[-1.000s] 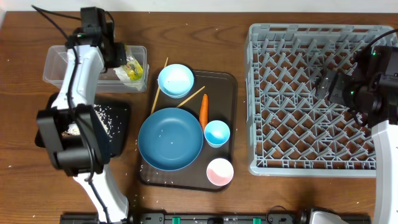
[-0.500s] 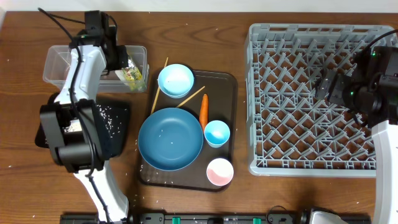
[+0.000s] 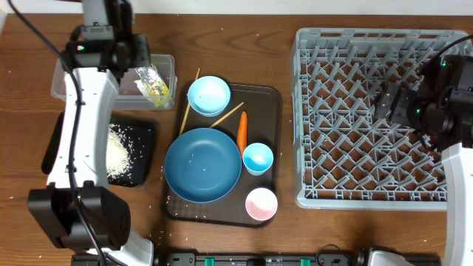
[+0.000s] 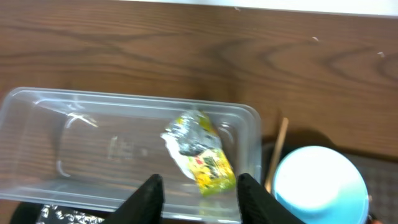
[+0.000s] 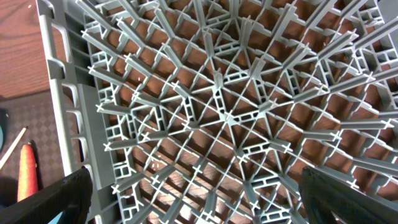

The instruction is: Sort waste into correct bins and load items into the dishwasher rack

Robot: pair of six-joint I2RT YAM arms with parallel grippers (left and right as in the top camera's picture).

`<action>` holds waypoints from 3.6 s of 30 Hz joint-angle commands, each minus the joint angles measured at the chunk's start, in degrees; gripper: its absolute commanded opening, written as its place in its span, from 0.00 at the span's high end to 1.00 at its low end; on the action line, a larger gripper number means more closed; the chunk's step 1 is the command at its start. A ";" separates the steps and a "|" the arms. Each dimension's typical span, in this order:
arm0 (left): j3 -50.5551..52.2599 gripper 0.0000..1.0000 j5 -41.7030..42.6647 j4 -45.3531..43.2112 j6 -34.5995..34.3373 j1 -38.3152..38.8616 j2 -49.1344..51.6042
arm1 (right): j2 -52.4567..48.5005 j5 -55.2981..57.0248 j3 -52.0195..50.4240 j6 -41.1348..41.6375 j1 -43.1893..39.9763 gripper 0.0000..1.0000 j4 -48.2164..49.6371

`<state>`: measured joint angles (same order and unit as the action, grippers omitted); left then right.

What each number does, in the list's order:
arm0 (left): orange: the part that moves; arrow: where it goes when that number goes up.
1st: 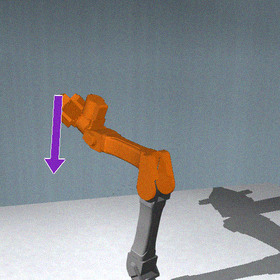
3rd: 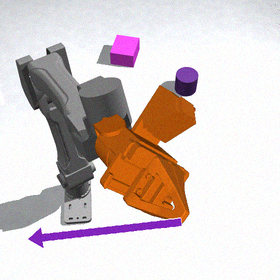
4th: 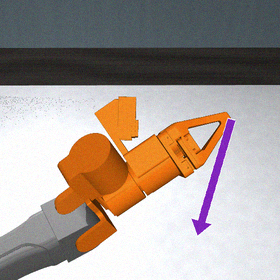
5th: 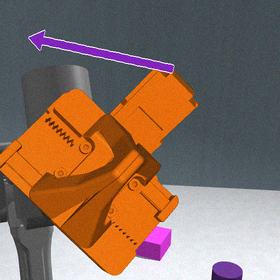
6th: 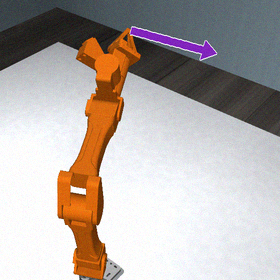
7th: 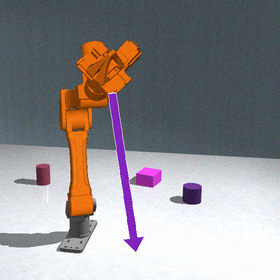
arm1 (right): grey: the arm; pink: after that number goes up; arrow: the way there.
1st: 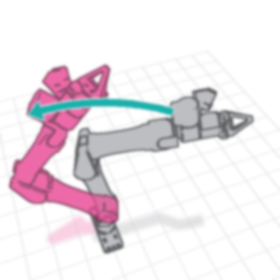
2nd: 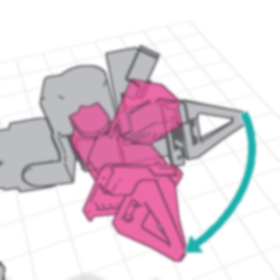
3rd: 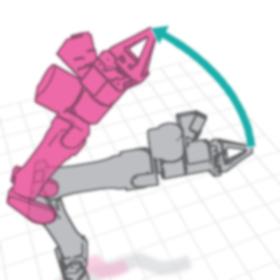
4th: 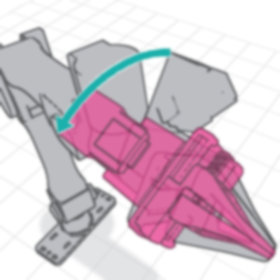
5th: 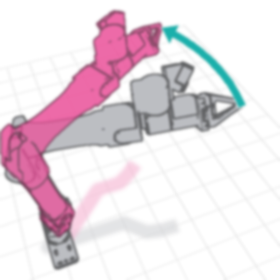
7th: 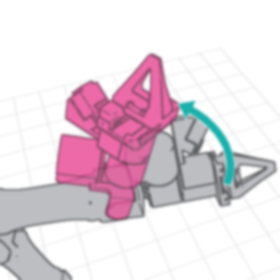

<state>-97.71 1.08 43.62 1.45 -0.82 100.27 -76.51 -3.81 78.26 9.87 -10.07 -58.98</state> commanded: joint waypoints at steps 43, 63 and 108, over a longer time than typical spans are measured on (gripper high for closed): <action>0.20 0.41 -0.07 5.18 3.37 13.70 0.15 | 0.33 0.39 0.59 -0.07 -0.37 0.01 -2.64; 0.44 0.26 -0.07 8.85 4.48 17.79 3.08 | 0.33 0.63 0.57 -0.11 -0.37 0.01 -2.54; 2.40 0.01 -0.26 4.87 11.72 22.93 9.70 | 0.33 0.59 0.59 -0.07 -0.37 0.01 -3.80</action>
<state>-95.66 1.10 48.86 8.71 22.20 106.94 -76.51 -3.79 78.26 9.87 -10.07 -62.46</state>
